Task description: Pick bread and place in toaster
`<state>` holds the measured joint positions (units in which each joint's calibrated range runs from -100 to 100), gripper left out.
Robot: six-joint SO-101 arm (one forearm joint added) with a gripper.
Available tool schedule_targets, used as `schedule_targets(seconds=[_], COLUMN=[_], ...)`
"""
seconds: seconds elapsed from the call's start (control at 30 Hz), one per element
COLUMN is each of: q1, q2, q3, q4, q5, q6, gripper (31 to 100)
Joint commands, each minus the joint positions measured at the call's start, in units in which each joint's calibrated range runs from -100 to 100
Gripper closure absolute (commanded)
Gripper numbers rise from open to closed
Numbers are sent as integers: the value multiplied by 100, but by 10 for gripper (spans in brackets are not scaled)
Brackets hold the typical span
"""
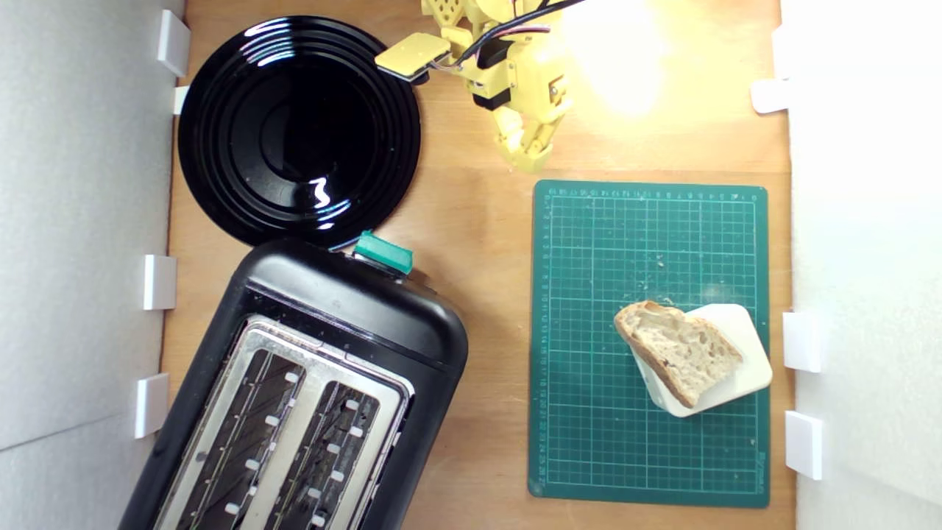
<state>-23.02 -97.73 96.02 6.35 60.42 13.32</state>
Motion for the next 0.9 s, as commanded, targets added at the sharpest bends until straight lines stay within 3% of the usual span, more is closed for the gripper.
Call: schedule_targets(seconds=[0.0,0.87], q1=[14,239], q2=[-27,23], q3=[-56,-93], q4=[-19,63], q5=[41,24], q6=[41,51], gripper=[834,834])
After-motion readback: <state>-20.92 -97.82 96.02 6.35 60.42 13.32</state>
